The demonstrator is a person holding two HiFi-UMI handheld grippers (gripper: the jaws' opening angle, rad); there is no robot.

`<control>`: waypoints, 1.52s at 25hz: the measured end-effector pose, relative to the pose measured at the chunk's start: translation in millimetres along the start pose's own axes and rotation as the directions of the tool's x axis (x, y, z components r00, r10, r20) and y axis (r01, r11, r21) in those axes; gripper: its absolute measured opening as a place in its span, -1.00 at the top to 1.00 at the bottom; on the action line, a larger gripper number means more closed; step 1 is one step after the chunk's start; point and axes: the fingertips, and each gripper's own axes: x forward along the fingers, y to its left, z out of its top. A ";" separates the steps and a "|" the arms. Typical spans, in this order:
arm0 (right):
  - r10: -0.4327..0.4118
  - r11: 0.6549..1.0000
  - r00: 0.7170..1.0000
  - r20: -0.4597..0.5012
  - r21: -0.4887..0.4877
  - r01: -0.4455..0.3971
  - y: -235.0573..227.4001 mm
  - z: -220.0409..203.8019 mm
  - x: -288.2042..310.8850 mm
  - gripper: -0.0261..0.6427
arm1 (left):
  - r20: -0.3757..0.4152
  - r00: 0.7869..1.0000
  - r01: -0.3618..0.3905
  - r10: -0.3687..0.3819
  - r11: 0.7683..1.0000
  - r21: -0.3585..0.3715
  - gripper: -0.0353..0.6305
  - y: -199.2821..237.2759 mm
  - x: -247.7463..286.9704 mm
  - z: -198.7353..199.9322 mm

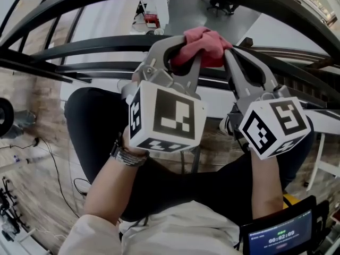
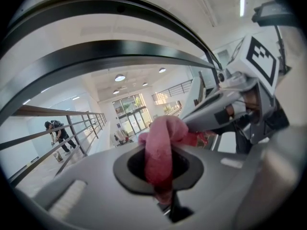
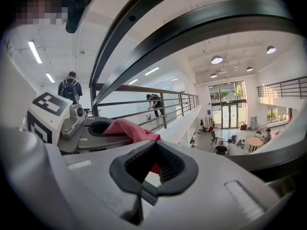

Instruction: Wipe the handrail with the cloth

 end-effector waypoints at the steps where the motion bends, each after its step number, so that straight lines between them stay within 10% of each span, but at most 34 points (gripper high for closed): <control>1: -0.004 1.000 1.000 0.001 0.002 0.004 -1.4 0.0 -0.5 0.92 | 0.004 1.000 -0.001 0.001 1.000 0.002 0.81 -1.8 0.9 1.0; 38: -0.075 0.996 0.997 0.016 -0.038 0.076 -28.3 -3.2 -23.5 0.92 | 0.066 0.997 0.043 -0.044 0.999 0.014 0.81 -35.9 16.8 23.2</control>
